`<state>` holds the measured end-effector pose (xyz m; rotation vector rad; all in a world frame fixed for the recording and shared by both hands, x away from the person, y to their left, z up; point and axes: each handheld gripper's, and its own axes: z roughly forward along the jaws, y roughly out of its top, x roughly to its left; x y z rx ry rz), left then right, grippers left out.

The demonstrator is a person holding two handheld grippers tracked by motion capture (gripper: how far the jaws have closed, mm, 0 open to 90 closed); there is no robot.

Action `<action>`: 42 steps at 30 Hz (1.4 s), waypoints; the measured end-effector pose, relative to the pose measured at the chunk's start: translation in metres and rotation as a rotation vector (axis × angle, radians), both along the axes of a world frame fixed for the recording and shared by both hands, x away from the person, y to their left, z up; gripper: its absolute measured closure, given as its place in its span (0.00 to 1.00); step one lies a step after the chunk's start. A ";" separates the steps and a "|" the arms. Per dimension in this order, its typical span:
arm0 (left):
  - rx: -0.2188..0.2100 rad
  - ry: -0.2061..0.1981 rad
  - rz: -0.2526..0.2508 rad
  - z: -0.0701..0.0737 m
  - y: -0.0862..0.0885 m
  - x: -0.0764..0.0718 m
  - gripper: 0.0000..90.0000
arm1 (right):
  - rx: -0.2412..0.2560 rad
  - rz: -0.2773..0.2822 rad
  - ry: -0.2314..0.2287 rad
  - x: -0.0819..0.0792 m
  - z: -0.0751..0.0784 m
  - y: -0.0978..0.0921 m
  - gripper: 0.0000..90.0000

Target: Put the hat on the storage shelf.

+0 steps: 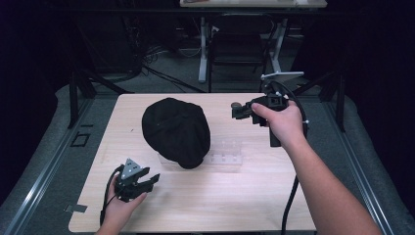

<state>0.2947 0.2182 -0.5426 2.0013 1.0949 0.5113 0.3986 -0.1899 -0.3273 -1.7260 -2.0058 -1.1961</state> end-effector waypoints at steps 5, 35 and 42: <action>-0.008 0.002 0.011 -0.005 0.002 0.002 0.56 | -0.095 -0.013 -0.011 -0.006 -0.010 -0.003 0.82; -0.017 0.035 0.011 -0.013 0.005 0.006 0.49 | -0.358 0.000 -0.018 -0.053 -0.111 -0.037 0.66; -0.017 0.033 0.007 -0.015 0.004 0.007 0.49 | -0.410 0.016 -0.055 -0.066 -0.149 -0.038 0.58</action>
